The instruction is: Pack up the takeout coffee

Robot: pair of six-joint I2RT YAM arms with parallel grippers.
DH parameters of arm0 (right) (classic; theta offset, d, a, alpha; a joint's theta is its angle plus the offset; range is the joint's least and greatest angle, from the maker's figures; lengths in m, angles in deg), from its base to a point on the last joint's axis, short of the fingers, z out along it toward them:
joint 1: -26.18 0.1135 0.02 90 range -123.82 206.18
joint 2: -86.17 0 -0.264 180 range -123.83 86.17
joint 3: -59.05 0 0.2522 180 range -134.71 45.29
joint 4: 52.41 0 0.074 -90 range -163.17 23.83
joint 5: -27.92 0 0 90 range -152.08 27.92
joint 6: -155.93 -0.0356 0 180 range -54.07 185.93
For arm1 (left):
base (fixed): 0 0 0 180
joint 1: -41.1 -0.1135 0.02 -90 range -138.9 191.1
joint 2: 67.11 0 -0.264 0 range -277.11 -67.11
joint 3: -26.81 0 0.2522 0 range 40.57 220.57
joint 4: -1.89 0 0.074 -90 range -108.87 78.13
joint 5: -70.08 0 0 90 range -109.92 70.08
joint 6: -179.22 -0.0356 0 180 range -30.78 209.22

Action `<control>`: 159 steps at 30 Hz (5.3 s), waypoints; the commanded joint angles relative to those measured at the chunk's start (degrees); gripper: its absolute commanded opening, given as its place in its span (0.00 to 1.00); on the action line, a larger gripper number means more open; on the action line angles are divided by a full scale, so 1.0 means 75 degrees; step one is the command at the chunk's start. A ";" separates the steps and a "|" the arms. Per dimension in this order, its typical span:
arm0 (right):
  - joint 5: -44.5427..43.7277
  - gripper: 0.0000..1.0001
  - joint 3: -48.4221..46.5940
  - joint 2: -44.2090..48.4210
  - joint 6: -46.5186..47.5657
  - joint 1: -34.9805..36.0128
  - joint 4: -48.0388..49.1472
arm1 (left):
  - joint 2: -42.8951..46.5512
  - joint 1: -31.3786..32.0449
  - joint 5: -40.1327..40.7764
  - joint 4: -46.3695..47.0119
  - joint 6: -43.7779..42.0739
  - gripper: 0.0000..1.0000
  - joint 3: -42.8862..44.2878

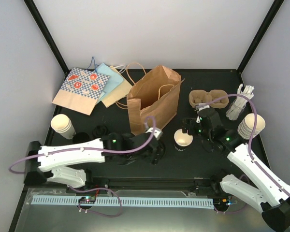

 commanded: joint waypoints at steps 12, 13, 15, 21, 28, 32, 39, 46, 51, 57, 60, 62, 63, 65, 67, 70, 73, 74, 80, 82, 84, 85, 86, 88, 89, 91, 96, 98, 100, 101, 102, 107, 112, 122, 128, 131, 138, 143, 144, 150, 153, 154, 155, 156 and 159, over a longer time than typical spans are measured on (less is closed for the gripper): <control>-0.3303 0.95 -0.0260 0.1698 -0.1266 -0.0227 -0.1762 | -0.4083 0.0159 0.0480 -0.0220 -0.2596 0.65 0.3896; -0.3463 0.96 -0.0293 0.1752 -0.1316 -0.0227 -0.1845 | -0.4305 0.0141 0.0498 -0.0301 -0.2689 0.65 0.4110; -0.3770 0.96 -0.0391 0.1800 -0.1447 -0.0227 -0.2026 | -0.4679 0.0105 0.0581 -0.0439 -0.2810 0.65 0.4502; -0.3985 0.96 -0.0441 0.2130 -0.1395 -0.0227 -0.2037 | -0.5356 0.0039 0.0886 -0.0722 -0.3109 0.65 0.5277; -0.4024 0.97 -0.0389 0.2325 -0.1423 -0.0229 -0.2000 | -0.5652 -0.0058 0.1243 -0.0795 -0.3294 0.65 0.5541; -0.4040 0.96 -0.0380 0.2325 -0.1438 -0.0227 -0.2013 | -0.5727 -0.0163 0.1291 -0.0775 -0.3312 0.65 0.5559; -0.3961 0.96 -0.0328 0.2381 -0.1369 -0.0227 -0.1913 | -0.5876 -0.0279 0.1279 -0.0654 -0.3426 0.65 0.5587; -0.3849 0.96 -0.0272 0.2375 -0.1323 -0.0227 -0.1876 | -0.5916 -0.0409 0.0899 -0.0590 -0.3430 0.65 0.5588; -0.3768 0.96 -0.0265 0.2351 -0.1256 -0.0227 -0.1811 | -0.5856 -0.0429 0.0615 -0.0505 -0.3459 0.65 0.5584; -0.3679 0.96 -0.0257 0.2369 -0.1228 -0.0231 -0.1805 | -0.5738 -0.0441 0.0522 -0.0495 -0.3452 0.65 0.5584; -0.3594 0.96 -0.0249 0.2361 -0.1234 -0.0227 -0.1804 | -0.5717 -0.0441 0.0423 -0.0491 -0.3466 0.65 0.5584; -0.3595 0.96 -0.0251 0.2367 -0.1260 -0.0233 -0.1819 | -0.5739 -0.0444 0.0347 -0.0483 -0.3501 0.65 0.5573; -0.3595 0.96 -0.0255 0.2376 -0.1271 -0.0231 -0.1827 | -0.5754 -0.0442 0.0343 -0.0468 -0.3503 0.65 0.5573; -0.3579 0.96 -0.0238 0.2411 -0.1275 -0.0227 -0.1825 | -0.5799 -0.0441 0.0324 -0.0458 -0.3515 0.66 0.5576; -0.3572 0.96 -0.0228 0.2439 -0.1275 -0.0230 -0.1827 | -0.5839 -0.0447 0.0307 -0.0435 -0.3516 0.65 0.5584; -0.3529 0.96 -0.0226 0.2458 -0.1286 -0.0226 -0.1835 | -0.5889 -0.0441 0.0289 -0.0393 -0.3516 0.65 0.5587; -0.3403 0.96 -0.0210 0.2431 -0.1294 -0.0222 -0.1811 | -0.5979 -0.0441 0.0296 -0.0378 -0.3528 0.65 0.5624; -0.3353 0.96 -0.0183 0.2416 -0.1296 -0.0226 -0.1805 | -0.6015 -0.0441 0.0284 -0.0389 -0.3532 0.65 0.5649; -0.3125 0.96 -0.0067 0.2422 -0.1408 -0.0224 -0.1782 | -0.6201 -0.0443 0.0283 -0.0580 -0.3528 0.65 0.5859; -0.3057 0.96 -0.0040 0.2441 -0.1441 -0.0227 -0.1768 | -0.6231 -0.0441 0.0342 -0.0653 -0.3528 0.65 0.5920; -0.2996 0.96 -0.0006 0.2442 -0.1477 -0.0231 -0.1755 | -0.6234 -0.0441 0.0435 -0.0707 -0.3523 0.65 0.5944; -0.2962 0.96 0.0020 0.2441 -0.1509 -0.0228 -0.1750 | -0.6230 -0.0441 0.0488 -0.0723 -0.3527 0.65 0.5944; -0.2924 0.96 0.0040 0.2431 -0.1534 -0.0227 -0.1741 | -0.6222 -0.0441 0.0562 -0.0738 -0.3534 0.65 0.5947; -0.2787 0.96 0.0088 0.2439 -0.1593 -0.0227 -0.1709 | -0.6215 -0.0441 0.0715 -0.0798 -0.3519 0.65 0.5986; -0.2732 0.96 0.0111 0.2432 -0.1643 -0.0227 -0.1706 | -0.6215 -0.0441 0.0792 -0.0835 -0.3503 0.65 0.6013; -0.2631 0.96 0.0164 0.2394 -0.1731 -0.0230 -0.1699 | -0.6183 -0.0441 0.0945 -0.0905 -0.3450 0.66 0.6057; -0.2591 0.97 0.0235 0.2265 -0.1848 -0.0237 -0.1699 | -0.6069 -0.0453 0.1032 -0.0804 -0.3475 0.66 0.5991; -0.2593 0.97 0.0213 0.2270 -0.1869 -0.0239 -0.1687 | -0.6124 -0.0484 0.1014 -0.0752 -0.3496 0.66 0.5982; -0.2588 0.97 0.0182 0.2277 -0.1855 -0.0239 -0.1676 | -0.6192 -0.0516 0.0951 -0.0736 -0.3493 0.66 0.6004; -0.2596 0.97 0.0166 0.2267 -0.1849 -0.0239 -0.1677 | -0.6201 -0.0531 0.0916 -0.0700 -0.3504 0.66 0.6000; -0.2593 0.97 0.0161 0.2261 -0.1849 -0.0236 -0.1676 | -0.6213 -0.0540 0.0880 -0.0668 -0.3504 0.66 0.5995; -0.2497 0.97 0.0162 0.2087 -0.1992 -0.0249 -0.1798 | -0.6210 -0.0616 0.0678 -0.0547 -0.3520 0.66 0.5994; -0.2321 0.95 0.0232 0.1968 -0.2029 -0.0495 -0.1805 | -0.6047 -0.0629 0.0608 -0.0633 -0.3464 0.66 0.5983; -0.0567 0.89 0.0148 0.1223 -0.1143 -0.2055 -0.1357 | -0.5395 -0.0629 0.0517 -0.1064 -0.3225 0.67 0.5943; 0.0792 0.87 0.0417 0.0742 -0.1099 -0.2878 -0.0823 | -0.4677 -0.0629 0.0415 -0.1119 -0.2980 0.67 0.5427; 0.1349 0.84 0.0643 0.0450 -0.1279 -0.3282 -0.0494 | -0.4331 -0.0629 0.0331 -0.1110 -0.2895 0.67 0.5163; 0.2136 0.34 0.1260 -0.0350 -0.1679 -0.3736 0.0346 | -0.3747 -0.0629 0.0203 -0.1001 -0.2746 0.67 0.4654; 0.2341 0.01 0.1547 -0.1116 -0.1542 -0.3748 0.0852 | -0.3593 -0.0629 0.0141 -0.0934 -0.2714 0.67 0.4469; 0.2460 0.01 0.1605 -0.1290 -0.1455 -0.3740 0.1013 | -0.3581 -0.0635 0.0132 -0.0926 -0.2714 0.67 0.4449; 0.3288 0.01 0.1914 -0.2338 -0.1108 -0.3746 0.1762 | -0.3507 -0.0639 0.0129 -0.0888 -0.2711 0.67 0.4346; 0.3602 0.01 0.2074 -0.2648 -0.1070 -0.3744 0.2103 | -0.3457 -0.0641 0.0151 -0.0889 -0.2714 0.67 0.4320; 0.3700 0.01 0.2124 -0.2750 -0.1064 -0.3743 0.2199 | -0.3444 -0.0640 0.0159 -0.0880 -0.2708 0.67 0.4303; 0.3789 0.01 0.2155 -0.2813 -0.1054 -0.3744 0.2283 | -0.3432 -0.0643 0.0163 -0.0876 -0.2718 0.67 0.4273; 0.3876 0.01 0.2199 -0.2874 -0.1046 -0.3743 0.2374 | -0.3418 -0.0641 0.0164 -0.0880 -0.2710 0.67 0.4247; 0.4187 0.01 0.2296 -0.3118 -0.0978 -0.3750 0.2569 | -0.3395 -0.0652 0.0155 -0.0825 -0.2688 0.67 0.4172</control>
